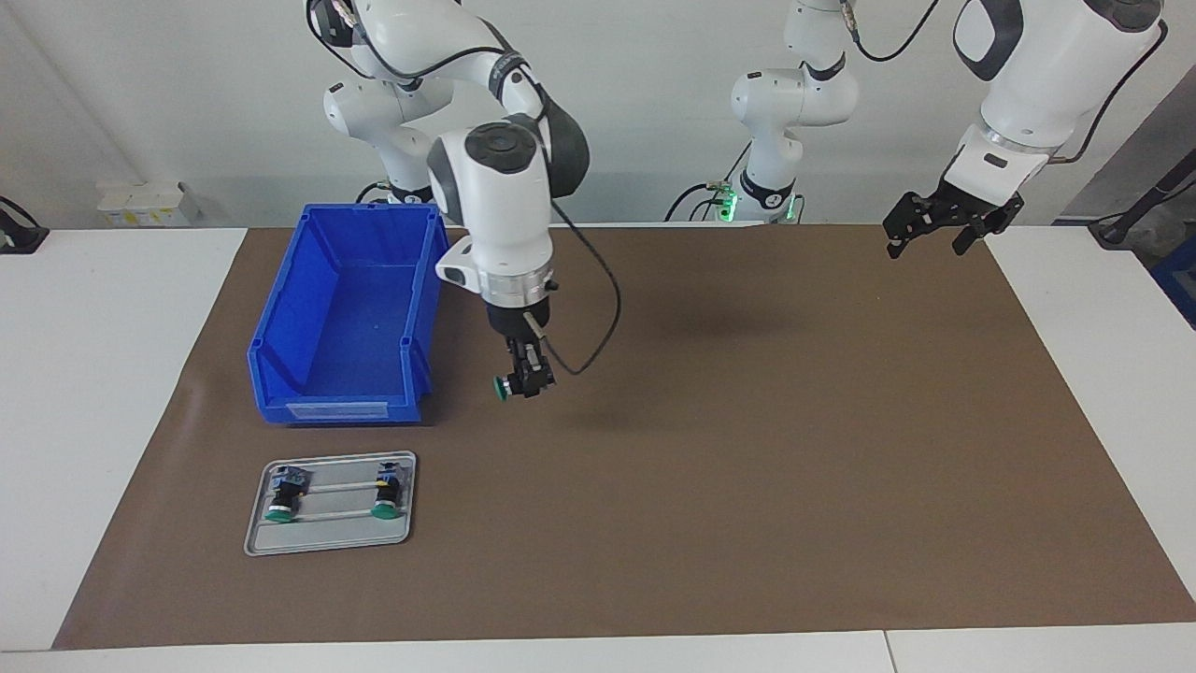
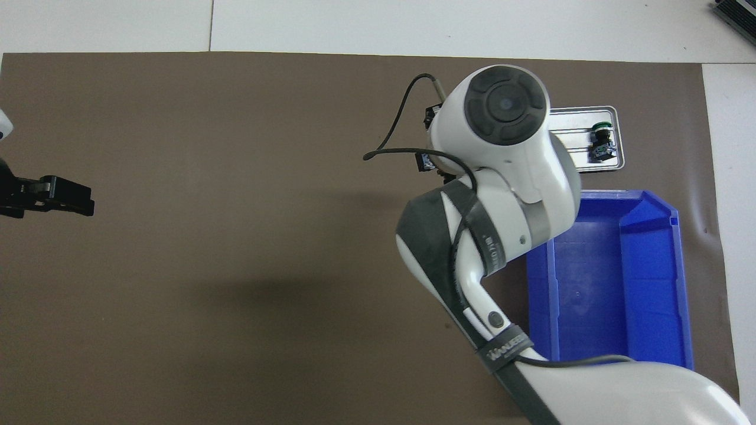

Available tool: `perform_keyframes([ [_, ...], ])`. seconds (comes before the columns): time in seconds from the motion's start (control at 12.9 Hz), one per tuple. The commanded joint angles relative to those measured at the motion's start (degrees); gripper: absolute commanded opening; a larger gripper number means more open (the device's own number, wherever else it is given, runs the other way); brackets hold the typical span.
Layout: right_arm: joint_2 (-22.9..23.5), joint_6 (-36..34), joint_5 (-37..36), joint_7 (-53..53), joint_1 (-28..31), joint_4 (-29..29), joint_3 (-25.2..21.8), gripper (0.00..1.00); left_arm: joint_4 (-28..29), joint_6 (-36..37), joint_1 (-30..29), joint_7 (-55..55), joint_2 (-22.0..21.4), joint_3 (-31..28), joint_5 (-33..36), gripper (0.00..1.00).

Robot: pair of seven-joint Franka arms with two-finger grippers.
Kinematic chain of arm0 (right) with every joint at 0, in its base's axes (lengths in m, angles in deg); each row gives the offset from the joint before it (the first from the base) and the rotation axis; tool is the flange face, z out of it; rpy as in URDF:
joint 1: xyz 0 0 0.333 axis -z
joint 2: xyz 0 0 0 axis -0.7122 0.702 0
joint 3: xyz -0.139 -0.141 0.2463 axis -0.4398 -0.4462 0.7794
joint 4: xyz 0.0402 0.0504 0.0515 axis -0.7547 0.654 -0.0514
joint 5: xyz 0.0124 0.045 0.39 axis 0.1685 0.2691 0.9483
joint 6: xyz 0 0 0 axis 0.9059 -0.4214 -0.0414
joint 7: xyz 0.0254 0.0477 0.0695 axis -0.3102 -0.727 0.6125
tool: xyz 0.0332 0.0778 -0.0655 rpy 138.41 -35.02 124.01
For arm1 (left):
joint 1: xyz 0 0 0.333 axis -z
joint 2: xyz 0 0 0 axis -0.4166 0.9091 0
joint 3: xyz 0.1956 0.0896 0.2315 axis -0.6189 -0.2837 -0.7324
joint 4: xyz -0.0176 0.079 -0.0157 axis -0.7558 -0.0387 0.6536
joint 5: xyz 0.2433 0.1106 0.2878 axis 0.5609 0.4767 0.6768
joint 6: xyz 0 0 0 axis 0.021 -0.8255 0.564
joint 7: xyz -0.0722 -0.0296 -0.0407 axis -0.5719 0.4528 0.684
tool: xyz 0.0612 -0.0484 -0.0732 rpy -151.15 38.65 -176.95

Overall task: Place and press button with both arms
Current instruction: 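Carry the button to mid-table with the right gripper while the left gripper approaches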

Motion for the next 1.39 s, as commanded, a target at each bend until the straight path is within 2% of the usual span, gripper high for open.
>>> perform_keyframes([
  [0.0,2.44,1.61,-1.02,-8.93,-4.71,0.13,-0.14,0.00,1.74,0.00,-0.11,-0.53,-1.62,-0.02,-0.39,1.00],
  [0.15,6.03,3.45,-1.37,-14.21,-9.10,-0.91,-0.14,0.00,1.74,0.00,-0.11,-0.53,-1.62,-0.02,-0.39,1.00],
  [0.31,13.14,4.69,-1.98,-18.87,-12.97,-6.17,-0.32,0.00,1.74,0.00,-0.11,-0.53,-1.62,-0.02,-0.39,1.00],
  [0.39,15.09,6.08,-2.59,-21.68,-13.43,-6.98,-0.23,0.00,1.74,-0.09,-0.11,-0.53,-1.62,-0.02,-0.39,1.00],
  [0.85,15.02,10.75,-3.30,-29.60,-17.12,-2.08,-0.14,0.00,1.65,-0.17,0.85,-0.36,-1.62,0.33,-0.39,1.00],
  [1.16,13.70,13.12,-3.21,-30.32,-18.17,2.41,-0.14,0.00,2.53,-0.96,1.81,-1.84,-1.88,1.03,-0.48,1.00],
  [1.24,13.53,13.74,-3.21,-30.41,-18.26,3.03,-0.14,0.22,4.19,-2.71,2.60,-5.85,-2.41,1.12,-0.48,1.00],
  [1.31,13.35,13.83,-3.21,-30.58,-18.26,3.21,-0.14,0.68,6.64,-4.99,2.70,-10.59,-3.37,1.21,-0.48,1.00],
])
